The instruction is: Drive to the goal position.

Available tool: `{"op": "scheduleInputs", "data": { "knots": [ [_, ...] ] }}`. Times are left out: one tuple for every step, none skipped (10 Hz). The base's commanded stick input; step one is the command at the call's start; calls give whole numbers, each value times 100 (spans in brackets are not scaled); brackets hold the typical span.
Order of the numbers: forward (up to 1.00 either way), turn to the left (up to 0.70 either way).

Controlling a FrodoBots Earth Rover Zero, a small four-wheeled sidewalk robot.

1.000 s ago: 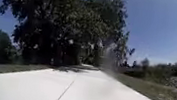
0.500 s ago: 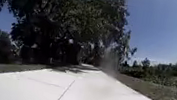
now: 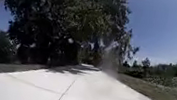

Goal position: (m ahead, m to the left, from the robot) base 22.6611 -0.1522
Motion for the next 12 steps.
{"op": "scheduleInputs", "data": {
  "knots": [
    [70,0],
    [70,0],
    [70,0],
    [70,0],
    [70,0],
    [70,0],
    [70,14],
    [70,14],
    [70,2],
    [70,0],
    [70,0],
    [70,0]
  ]
}}
